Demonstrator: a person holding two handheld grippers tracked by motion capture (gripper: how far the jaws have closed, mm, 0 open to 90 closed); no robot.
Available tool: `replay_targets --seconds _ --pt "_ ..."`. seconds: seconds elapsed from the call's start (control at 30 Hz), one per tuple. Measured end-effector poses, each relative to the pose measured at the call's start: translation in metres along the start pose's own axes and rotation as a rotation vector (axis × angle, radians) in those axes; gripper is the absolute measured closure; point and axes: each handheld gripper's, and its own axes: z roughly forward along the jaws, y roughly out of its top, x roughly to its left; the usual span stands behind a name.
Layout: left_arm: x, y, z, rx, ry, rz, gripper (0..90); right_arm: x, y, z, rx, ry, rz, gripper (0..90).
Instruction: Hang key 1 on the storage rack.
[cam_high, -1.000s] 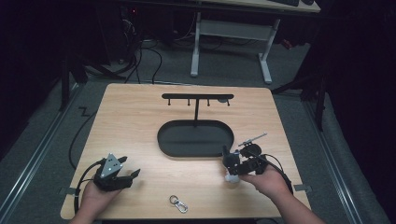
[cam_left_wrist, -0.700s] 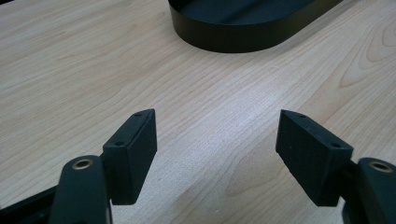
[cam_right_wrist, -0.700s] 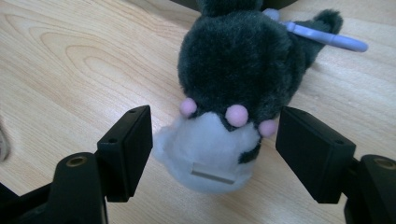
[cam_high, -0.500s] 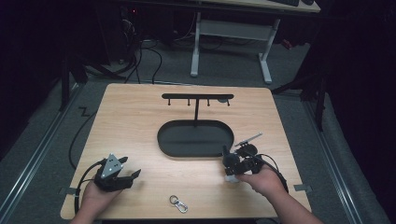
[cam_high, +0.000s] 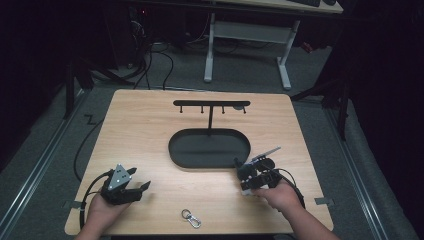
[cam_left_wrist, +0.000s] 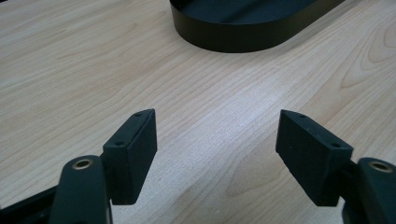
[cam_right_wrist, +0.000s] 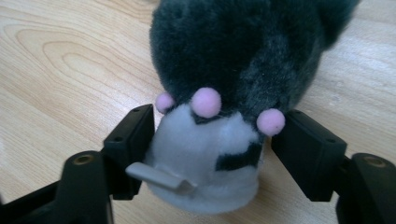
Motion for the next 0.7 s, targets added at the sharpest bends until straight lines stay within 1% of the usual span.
replay_targets --seconds 0.13,0.3,0.4,0.43,0.47,0.5,0.57,0.63,0.7 --pt "0.0 0.0 0.0 -0.004 -0.002 0.0 29.8 0.003 0.001 0.002 0.014 -0.016 -0.031 35.3" --pt "-0.001 0.001 0.001 0.001 -0.005 0.012 29.8 0.006 0.001 0.007 0.02 -0.03 -0.045 37.8" --pt "0.0 0.0 -0.001 -0.002 -0.004 0.004 29.8 0.01 0.0 0.009 0.031 -0.042 -0.047 39.8" --pt "0.0 0.0 -0.001 -0.004 -0.003 0.003 29.8 0.012 0.0 0.01 0.038 -0.053 -0.061 40.9" --pt "0.001 0.0 -0.001 -0.005 -0.003 0.003 29.8 0.016 -0.001 0.01 0.04 -0.071 -0.092 44.1" --pt "0.001 0.0 -0.001 -0.005 -0.003 0.003 29.8 0.016 -0.001 0.01 0.04 -0.071 -0.092 44.1" --pt "0.001 0.0 0.0 -0.006 -0.008 -0.001 29.8 0.017 0.0 0.009 0.04 -0.086 -0.128 46.9" --pt "0.0 0.001 0.001 -0.005 -0.01 0.001 29.8 0.017 -0.002 0.007 0.031 -0.088 -0.143 48.4" --pt "-0.001 0.001 0.001 -0.005 -0.011 0.006 29.8 0.018 -0.004 0.003 0.031 -0.107 -0.163 49.3"
